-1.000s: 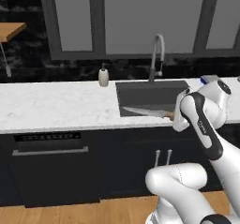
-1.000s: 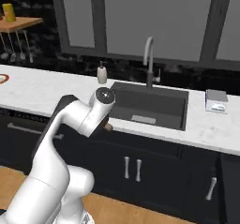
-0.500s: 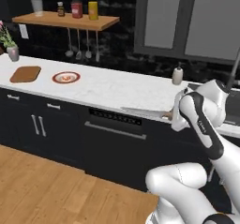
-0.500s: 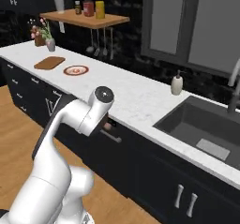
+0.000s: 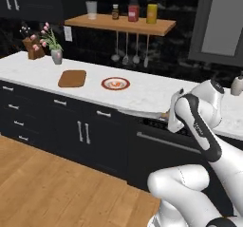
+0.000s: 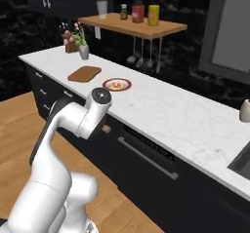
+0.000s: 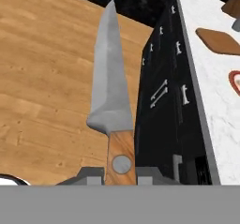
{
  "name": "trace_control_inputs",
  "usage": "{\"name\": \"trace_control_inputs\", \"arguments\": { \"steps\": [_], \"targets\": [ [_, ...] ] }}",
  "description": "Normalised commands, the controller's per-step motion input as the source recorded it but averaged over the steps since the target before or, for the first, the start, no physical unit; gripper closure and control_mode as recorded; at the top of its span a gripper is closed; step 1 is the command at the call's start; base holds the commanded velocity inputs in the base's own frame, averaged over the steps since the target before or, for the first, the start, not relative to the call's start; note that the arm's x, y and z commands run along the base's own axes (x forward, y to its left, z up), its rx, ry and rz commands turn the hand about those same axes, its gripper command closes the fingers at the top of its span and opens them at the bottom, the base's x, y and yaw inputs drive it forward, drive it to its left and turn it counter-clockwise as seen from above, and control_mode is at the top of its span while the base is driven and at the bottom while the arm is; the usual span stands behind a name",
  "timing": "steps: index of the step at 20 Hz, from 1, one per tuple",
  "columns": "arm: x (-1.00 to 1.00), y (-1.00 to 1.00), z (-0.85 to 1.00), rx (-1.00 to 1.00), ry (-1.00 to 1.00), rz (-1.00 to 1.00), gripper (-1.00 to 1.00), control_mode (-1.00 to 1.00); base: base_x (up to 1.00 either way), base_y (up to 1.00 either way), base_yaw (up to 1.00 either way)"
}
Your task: Pick up the knife from the drawer and place it on the cutting board. Then place the meat from the plate to the cutting board.
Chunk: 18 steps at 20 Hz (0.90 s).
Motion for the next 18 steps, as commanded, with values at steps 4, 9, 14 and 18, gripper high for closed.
{"name": "trace_control_inputs", "arguments": {
  "steps": [4,9,14,18],
  "targets": [
    [0.00,0.00,0.00,0.00,0.00,0.00,1.00,1.00,0.72,1.00,-0.02],
    [0.00,0.00,0.00,0.00,0.00,0.00,1.00,1.00,0.69,1.00,-0.16],
    [0.00,0.00,0.00,0.00,0.00,0.00,1.00,1.00,0.67,1.00,-0.36],
    [0.00,0.00,0.00,0.00,0.00,0.00,1.00,1.00,0.66,1.00,-0.42]
  ]
}}
